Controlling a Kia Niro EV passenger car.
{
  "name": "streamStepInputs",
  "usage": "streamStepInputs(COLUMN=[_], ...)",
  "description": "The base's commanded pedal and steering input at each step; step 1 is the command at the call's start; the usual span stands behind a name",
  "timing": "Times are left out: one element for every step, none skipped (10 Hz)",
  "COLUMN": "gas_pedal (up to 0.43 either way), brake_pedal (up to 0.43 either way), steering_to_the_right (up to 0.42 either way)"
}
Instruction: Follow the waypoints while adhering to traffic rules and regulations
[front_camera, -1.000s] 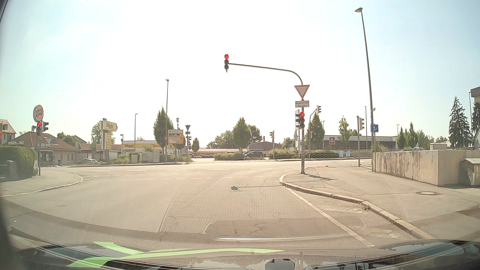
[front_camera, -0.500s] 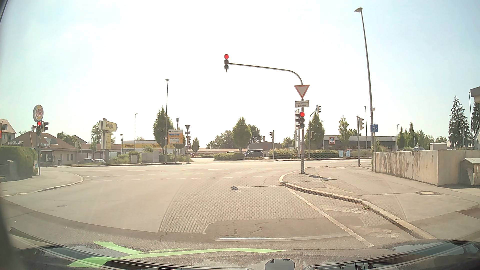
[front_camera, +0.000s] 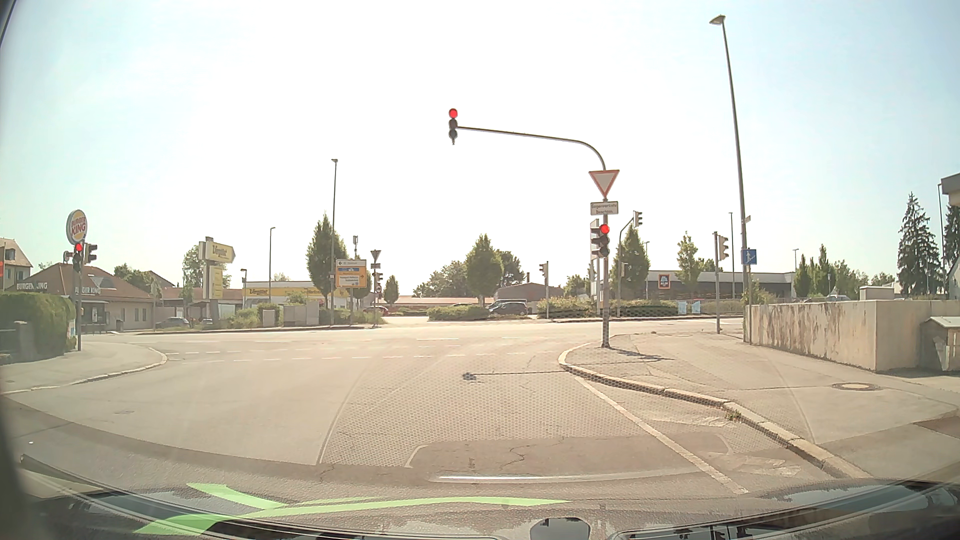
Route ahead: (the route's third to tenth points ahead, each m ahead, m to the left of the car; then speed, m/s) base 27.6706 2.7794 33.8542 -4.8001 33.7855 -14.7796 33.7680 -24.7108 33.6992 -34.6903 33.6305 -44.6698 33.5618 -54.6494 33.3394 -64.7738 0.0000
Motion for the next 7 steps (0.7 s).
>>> streamStepInputs(gas_pedal=[0.0, 0.0, 0.0, 0.0, 0.0, 0.0, 0.0], brake_pedal=[0.311, 0.311, 0.311, 0.311, 0.311, 0.311, 0.311], steering_to_the_right=[-0.016, -0.016, -0.016, -0.016, -0.016, -0.016, -0.016])
